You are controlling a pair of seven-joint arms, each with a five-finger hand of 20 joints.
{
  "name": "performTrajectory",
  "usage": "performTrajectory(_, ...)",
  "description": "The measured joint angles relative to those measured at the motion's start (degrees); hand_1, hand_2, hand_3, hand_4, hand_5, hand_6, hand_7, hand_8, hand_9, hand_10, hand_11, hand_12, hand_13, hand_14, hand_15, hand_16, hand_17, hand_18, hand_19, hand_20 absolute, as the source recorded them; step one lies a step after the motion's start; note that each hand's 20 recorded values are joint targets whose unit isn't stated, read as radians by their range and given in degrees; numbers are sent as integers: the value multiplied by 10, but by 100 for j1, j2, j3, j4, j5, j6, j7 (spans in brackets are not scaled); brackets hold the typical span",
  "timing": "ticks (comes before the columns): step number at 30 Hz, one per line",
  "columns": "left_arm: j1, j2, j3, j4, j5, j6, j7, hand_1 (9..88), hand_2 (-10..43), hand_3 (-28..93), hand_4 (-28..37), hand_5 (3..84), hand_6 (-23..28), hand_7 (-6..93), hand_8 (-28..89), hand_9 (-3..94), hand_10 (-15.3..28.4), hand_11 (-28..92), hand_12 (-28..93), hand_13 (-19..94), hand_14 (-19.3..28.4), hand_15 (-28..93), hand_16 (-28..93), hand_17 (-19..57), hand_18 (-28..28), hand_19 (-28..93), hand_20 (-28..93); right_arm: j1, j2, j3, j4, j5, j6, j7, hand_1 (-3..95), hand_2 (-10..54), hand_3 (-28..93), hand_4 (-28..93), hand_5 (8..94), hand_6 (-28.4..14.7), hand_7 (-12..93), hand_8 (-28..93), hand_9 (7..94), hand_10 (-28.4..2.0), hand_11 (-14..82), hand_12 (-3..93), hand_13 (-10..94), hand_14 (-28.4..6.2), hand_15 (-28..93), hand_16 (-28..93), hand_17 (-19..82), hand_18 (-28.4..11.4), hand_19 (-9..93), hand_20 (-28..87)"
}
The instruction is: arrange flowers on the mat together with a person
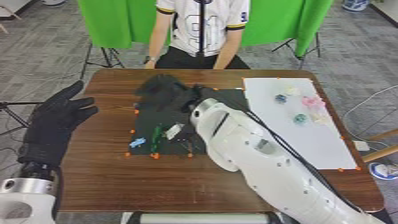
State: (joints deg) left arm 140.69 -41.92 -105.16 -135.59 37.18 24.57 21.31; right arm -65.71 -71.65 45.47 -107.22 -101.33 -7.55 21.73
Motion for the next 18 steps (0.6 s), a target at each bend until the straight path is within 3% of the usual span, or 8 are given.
performTrajectory(10,83,-128,-16,33,-25,99,-18,244,49,806,-272,333,73,170,-117,311,192,346,94,214,251,622,-129,-82,222,542,98,-1501,48,2134,-350,2369,81,-69,261,-11,724,-265,457,16,165,-129,462,-140,150,141,429,-162,580,92,81,-199,548,183)
performTrajectory(14,104,-222,5,43,-15,139,-51,245,50,806,-273,333,73,169,-117,311,192,346,94,213,251,621,-130,-82,221,542,97,-2083,151,2884,-430,3271,297,-501,249,4,724,-266,450,18,166,-127,450,-138,148,142,412,-166,576,89,63,-203,532,182)
performTrajectory(16,111,-283,23,46,39,172,-116,244,50,806,-272,333,74,169,-117,311,192,346,94,212,250,621,-130,-82,221,541,97,-2380,219,3191,-471,3569,412,-829,245,6,723,-267,448,19,165,-128,447,-136,146,142,405,-168,570,86,59,-204,525,182)
performTrajectory(18,130,-342,40,46,172,211,-196,244,49,806,-272,334,73,170,-117,311,193,345,94,212,249,621,-130,-83,221,541,97,-2659,278,3419,-545,3663,622,-1033,242,7,723,-267,444,20,163,-127,444,-136,143,141,400,-168,560,83,58,-205,520,182)
